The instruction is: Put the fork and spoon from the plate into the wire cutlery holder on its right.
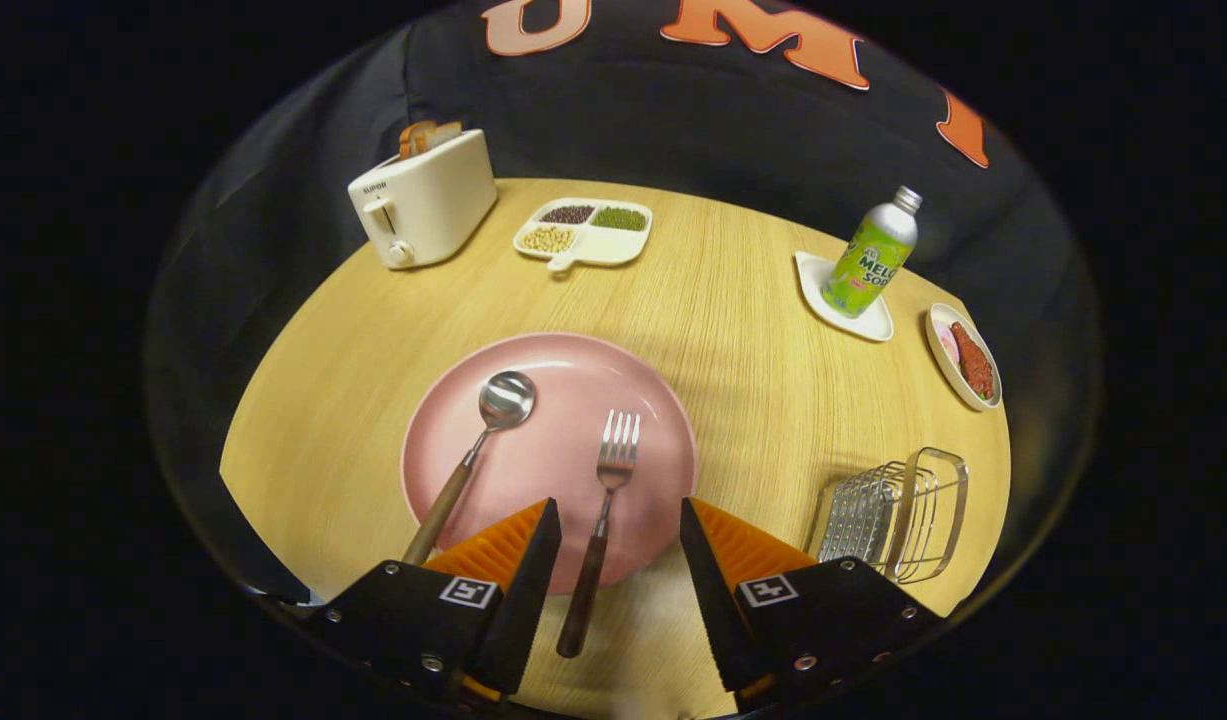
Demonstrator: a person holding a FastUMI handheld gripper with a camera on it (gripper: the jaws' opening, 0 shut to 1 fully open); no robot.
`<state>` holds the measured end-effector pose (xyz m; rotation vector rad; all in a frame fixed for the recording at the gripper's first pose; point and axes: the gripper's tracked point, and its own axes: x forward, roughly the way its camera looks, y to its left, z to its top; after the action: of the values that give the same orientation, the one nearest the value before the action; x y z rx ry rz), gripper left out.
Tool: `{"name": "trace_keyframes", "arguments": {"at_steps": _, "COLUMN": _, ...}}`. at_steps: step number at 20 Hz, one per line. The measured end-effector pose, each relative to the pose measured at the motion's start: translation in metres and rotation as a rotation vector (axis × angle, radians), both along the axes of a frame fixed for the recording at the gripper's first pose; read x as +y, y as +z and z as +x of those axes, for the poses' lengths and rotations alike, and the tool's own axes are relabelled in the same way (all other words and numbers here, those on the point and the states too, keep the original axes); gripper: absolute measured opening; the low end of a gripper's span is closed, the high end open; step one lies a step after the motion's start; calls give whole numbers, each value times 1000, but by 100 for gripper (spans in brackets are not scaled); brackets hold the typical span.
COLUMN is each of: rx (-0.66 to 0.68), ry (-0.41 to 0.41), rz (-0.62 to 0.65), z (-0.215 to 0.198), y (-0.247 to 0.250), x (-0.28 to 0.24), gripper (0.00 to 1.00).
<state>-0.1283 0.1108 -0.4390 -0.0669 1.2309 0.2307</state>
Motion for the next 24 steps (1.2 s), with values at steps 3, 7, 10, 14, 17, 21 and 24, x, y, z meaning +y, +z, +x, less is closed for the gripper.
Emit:
{"name": "trace_keyframes", "arguments": {"at_steps": 3, "rx": 73, "ry": 13, "rz": -12, "z": -9, "y": -14, "x": 4, "gripper": 58}}
{"name": "trace_keyframes", "arguments": {"at_steps": 7, "rx": 147, "ry": 30, "rz": -33, "z": -17, "y": -27, "x": 12, "gripper": 42}}
{"name": "trace_keyframes", "arguments": {"at_steps": 10, "rx": 211, "ry": 28, "rz": -57, "z": -24, "y": -36, "x": 16, "gripper": 36}}
{"name": "trace_keyframes", "arguments": {"at_steps": 14, "rx": 259, "ry": -18, "rz": -41, "z": -27, "y": -38, "x": 20, "gripper": 15}}
{"name": "trace_keyframes", "arguments": {"at_steps": 17, "rx": 241, "ry": -40, "rz": -36, "z": -23, "y": -35, "x": 16, "gripper": 5}}
{"name": "trace_keyframes", "arguments": {"at_steps": 21, "rx": 159, "ry": -93, "rz": 35, "z": -7, "y": -10, "x": 14, "gripper": 5}}
{"name": "trace_keyframes", "arguments": {"at_steps": 24, "rx": 113, "ry": -119, "rz": 75, "z": 1, "y": 12, "x": 6, "gripper": 5}}
